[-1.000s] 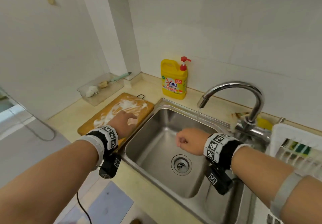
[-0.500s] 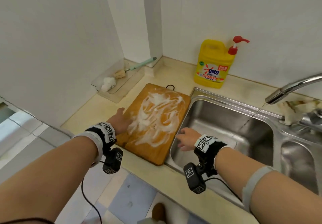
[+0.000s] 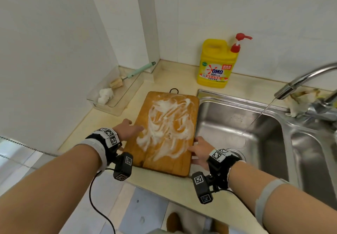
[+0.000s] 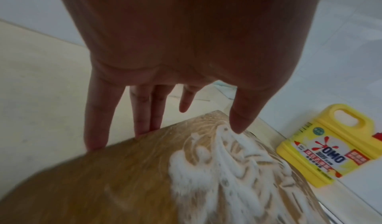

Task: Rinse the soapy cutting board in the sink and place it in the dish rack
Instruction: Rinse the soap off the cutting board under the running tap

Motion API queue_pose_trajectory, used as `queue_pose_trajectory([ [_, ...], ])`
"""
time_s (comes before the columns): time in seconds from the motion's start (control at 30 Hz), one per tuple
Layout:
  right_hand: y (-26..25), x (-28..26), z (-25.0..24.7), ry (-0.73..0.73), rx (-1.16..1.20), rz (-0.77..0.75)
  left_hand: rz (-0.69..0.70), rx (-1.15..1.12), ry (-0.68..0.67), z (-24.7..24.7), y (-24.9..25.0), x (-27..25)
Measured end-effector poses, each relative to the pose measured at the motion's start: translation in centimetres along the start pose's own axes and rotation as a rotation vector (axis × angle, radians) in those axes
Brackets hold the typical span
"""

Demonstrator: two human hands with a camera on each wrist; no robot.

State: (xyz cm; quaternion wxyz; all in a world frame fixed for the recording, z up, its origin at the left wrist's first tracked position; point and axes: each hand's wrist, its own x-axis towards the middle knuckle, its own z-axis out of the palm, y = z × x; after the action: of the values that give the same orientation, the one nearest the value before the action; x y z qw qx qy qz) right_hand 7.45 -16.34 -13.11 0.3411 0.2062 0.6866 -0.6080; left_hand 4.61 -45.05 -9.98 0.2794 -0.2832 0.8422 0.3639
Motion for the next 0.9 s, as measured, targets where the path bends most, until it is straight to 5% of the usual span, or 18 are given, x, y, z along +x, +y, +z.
queue_pose_trajectory([
  [0.23, 0.1, -0.9, -7.1, 0.052, 0.15, -0.012, -0.002, 0.023, -0.188, 2.7, 3.8, -0.4],
  [0.53, 0.6, -2.1, -14.8, 0.023, 0.298, -0.191, 0.19, -0.171, 0.042, 5.8, 11.9, 1.6],
  [0.77, 0.7, -3.7, -19.3, -0.074, 0.268, -0.293, 0.094, -0.585, -0.113, 7.6, 14.5, 3.1],
  [0.9, 0.0, -3.6, -21.5, -0.057, 0.243, -0.352, 0.146, -0.626, -0.13, 8.9, 16.4, 2.2],
])
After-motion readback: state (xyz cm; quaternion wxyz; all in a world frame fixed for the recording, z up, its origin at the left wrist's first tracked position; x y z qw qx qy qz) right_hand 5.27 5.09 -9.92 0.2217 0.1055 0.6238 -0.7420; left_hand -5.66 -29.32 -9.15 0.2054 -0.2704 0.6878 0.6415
